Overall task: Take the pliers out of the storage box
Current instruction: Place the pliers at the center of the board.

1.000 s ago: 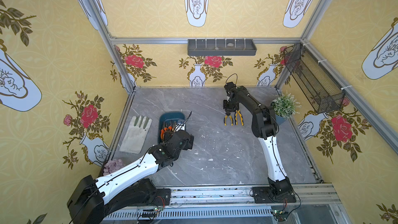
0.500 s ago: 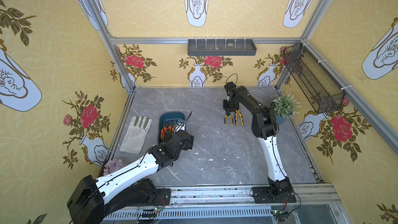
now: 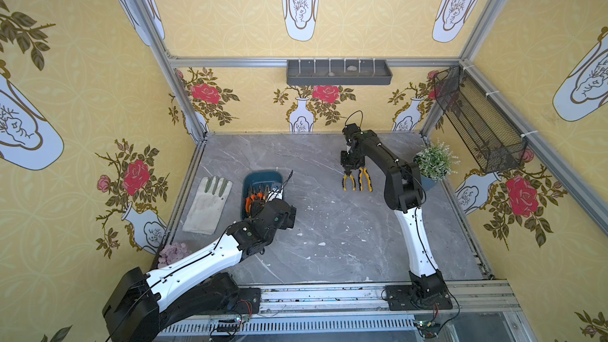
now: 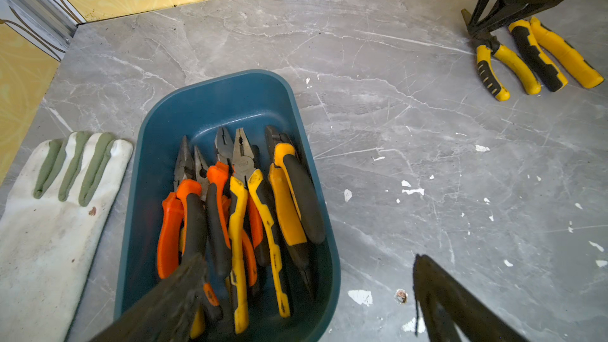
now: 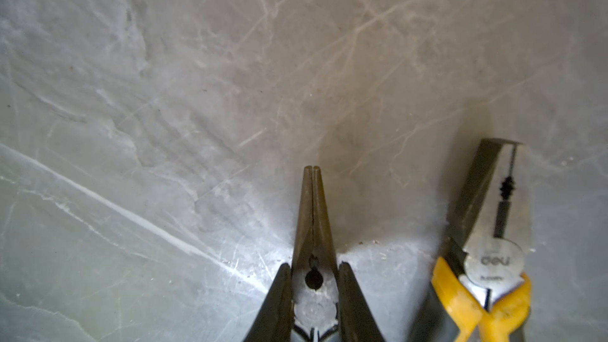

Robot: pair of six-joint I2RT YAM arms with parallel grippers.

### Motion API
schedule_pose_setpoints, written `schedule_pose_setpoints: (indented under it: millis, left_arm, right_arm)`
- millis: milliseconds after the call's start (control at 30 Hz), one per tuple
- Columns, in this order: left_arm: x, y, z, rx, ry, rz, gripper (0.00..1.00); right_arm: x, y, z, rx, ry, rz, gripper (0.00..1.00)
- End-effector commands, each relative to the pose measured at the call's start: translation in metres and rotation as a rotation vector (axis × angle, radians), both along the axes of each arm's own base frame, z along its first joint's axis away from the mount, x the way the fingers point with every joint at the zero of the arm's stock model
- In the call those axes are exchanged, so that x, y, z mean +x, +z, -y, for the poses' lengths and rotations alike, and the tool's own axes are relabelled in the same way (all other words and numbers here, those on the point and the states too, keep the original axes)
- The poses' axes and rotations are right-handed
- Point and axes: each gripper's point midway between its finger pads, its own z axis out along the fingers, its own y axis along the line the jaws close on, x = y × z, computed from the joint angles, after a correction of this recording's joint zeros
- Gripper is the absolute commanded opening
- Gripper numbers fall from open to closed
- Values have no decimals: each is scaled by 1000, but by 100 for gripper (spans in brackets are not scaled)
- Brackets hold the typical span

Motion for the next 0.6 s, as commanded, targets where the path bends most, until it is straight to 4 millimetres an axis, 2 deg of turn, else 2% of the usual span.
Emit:
schedule_pose_setpoints:
  millis: [0, 233, 367, 467, 567]
  left_arm:
    - [0, 0, 1, -13, 2, 3, 99]
    - [0, -1, 0, -13, 4, 3, 99]
    - [0, -2, -1, -13, 5, 2, 99]
    - [-1, 1, -1, -14, 5, 4, 99]
    - [-2, 2, -2, -21, 5, 6, 99]
  right_arm:
    - [1, -1, 2, -17, 2, 1, 22]
    - [0, -4, 3, -20, 3, -5, 24]
    - [1, -1, 2, -18, 6, -1, 36]
    - [3, 14, 2, -19, 9, 29, 42]
    - [4, 49, 4, -16, 8, 88, 43]
